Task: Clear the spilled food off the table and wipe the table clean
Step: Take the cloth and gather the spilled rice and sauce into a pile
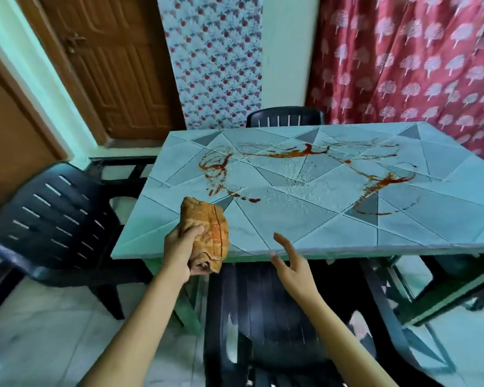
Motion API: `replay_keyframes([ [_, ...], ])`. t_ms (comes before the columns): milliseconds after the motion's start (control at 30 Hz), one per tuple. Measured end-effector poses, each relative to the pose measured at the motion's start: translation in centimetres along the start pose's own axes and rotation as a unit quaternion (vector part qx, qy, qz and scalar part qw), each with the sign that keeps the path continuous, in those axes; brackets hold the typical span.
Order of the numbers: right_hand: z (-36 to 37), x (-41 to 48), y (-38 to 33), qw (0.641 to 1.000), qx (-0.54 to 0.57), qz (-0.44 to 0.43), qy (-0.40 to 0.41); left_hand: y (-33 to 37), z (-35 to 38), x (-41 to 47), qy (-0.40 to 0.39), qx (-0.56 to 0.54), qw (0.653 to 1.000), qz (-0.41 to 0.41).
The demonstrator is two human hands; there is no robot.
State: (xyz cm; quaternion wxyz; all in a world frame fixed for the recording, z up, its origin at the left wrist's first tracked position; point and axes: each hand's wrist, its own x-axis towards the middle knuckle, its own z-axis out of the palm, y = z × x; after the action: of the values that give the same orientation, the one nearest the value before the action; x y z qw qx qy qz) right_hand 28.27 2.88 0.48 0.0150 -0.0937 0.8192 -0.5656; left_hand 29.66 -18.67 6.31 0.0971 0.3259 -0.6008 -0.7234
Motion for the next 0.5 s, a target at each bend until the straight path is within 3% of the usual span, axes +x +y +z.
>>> replay_keyframes([
  [133,0.1,4.7,1.8,0.995,-0.037,-0.016,-0.094,0.8,-1.2,2.3,0.097,0.035,0.994,0.024],
  [267,1.4,8.0,3.0,0.983,-0.111,-0.025,-0.147,1.7,-3.2,6.0,0.185,0.213,0.955,0.095],
  [333,2.3,9.1,3.5,0.973,-0.155,-0.041,-0.169,2.3,-3.5,7.2,0.219,0.356,0.899,0.131],
  [400,3.2,9.8,4.4,0.967,-0.191,-0.058,-0.161,2.9,-3.4,8.7,0.267,0.511,0.802,0.157],
  [467,3.8,9.9,5.2,0.958,-0.238,-0.074,-0.144,2.9,-3.3,10.5,0.264,0.614,0.727,0.159],
  [500,4.0,9.9,5.5,0.951,-0.266,-0.078,-0.134,2.6,-3.4,11.4,0.244,0.643,0.709,0.154],
])
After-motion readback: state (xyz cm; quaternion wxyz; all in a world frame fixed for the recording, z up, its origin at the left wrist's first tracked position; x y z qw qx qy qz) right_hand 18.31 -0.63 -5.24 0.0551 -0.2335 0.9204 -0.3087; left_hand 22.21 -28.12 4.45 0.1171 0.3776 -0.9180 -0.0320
